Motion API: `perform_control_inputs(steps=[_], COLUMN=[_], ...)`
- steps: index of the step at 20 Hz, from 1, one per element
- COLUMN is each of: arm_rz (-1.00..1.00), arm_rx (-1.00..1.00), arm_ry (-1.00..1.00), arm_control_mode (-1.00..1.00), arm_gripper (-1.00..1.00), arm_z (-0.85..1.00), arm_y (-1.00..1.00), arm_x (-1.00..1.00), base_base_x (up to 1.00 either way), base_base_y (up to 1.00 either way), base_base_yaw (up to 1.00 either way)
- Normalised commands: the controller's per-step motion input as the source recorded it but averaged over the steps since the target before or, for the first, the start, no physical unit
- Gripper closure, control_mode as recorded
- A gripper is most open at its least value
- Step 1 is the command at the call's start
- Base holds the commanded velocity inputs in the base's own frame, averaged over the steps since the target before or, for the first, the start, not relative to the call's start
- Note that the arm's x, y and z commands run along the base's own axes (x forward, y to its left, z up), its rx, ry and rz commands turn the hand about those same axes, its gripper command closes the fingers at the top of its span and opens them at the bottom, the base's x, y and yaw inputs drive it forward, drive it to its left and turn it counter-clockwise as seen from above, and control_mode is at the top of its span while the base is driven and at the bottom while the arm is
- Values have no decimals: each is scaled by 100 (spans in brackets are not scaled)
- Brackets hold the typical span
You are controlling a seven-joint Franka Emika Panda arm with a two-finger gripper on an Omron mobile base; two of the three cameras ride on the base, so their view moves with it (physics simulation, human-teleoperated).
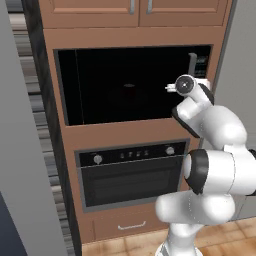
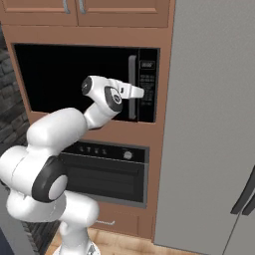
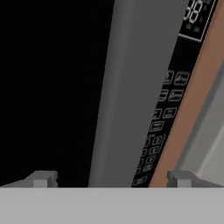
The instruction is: Pick the mug from the counter and place it inside the microwave. Then close the microwave.
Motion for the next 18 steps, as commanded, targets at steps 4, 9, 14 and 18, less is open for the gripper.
perform_control_inputs(steps=[4,9,14,18], arm_rz=[3,3,3,1], arm_rx=[3,3,3,1], arm_ry=[0,0,0,0], arm_control_mode=[-100,-100,-100,-100], arm_gripper=[-100,-100,-100,-100], arm_z=[0,0,0,0], arm_y=[-1,-3,-4,-4], arm_x=[35,37,36,16], base_base_x=[0,0,0,0], base_base_y=[0,0,0,0], base_base_yaw=[0,0,0,0])
